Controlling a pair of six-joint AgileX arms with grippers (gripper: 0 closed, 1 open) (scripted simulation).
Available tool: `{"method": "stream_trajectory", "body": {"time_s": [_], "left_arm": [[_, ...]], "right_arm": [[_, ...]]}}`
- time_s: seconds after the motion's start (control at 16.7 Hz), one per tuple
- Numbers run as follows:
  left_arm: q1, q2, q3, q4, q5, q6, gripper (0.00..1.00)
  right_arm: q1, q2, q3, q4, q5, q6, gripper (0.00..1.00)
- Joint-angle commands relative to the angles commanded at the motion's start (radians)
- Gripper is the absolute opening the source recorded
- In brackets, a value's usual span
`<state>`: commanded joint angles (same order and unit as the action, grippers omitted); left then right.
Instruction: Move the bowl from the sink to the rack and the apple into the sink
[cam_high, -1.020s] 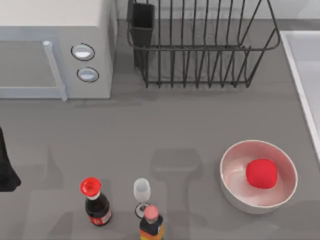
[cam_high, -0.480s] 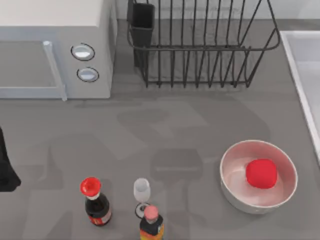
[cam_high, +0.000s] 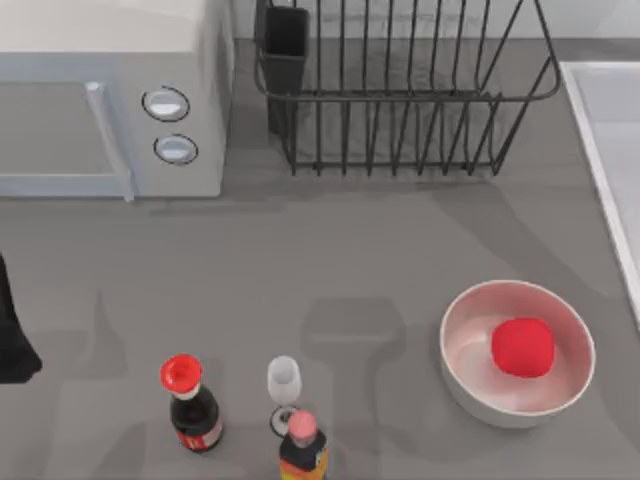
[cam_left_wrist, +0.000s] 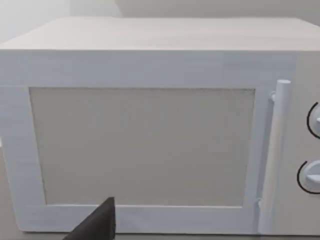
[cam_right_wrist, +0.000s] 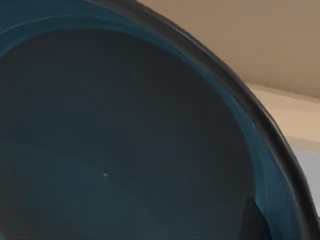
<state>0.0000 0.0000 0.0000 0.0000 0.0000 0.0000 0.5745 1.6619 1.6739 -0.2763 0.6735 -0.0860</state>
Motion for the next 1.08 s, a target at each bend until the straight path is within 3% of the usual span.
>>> {"method": "stream_trajectory", "body": {"time_s": [0.18,0.36,0.78,1.08], "left_arm": [[0.0,0.0,0.0,0.0,0.0,0.0,1.0],[0.0,0.0,0.0,0.0,0.0,0.0,1.0],[0.0,0.0,0.0,0.0,0.0,0.0,1.0],[0.0,0.0,0.0,0.0,0.0,0.0,1.0]], "right_arm": [[0.149,0.005,-0.01,0.176,0.094,0.069,0.0],[0.215,0.004,-0.019,0.263,0.144,0.105,0.0],[0.213,0.012,-0.025,0.283,0.141,0.11,0.0],[0.169,0.144,-0.116,0.503,0.097,0.108,0.0]]}}
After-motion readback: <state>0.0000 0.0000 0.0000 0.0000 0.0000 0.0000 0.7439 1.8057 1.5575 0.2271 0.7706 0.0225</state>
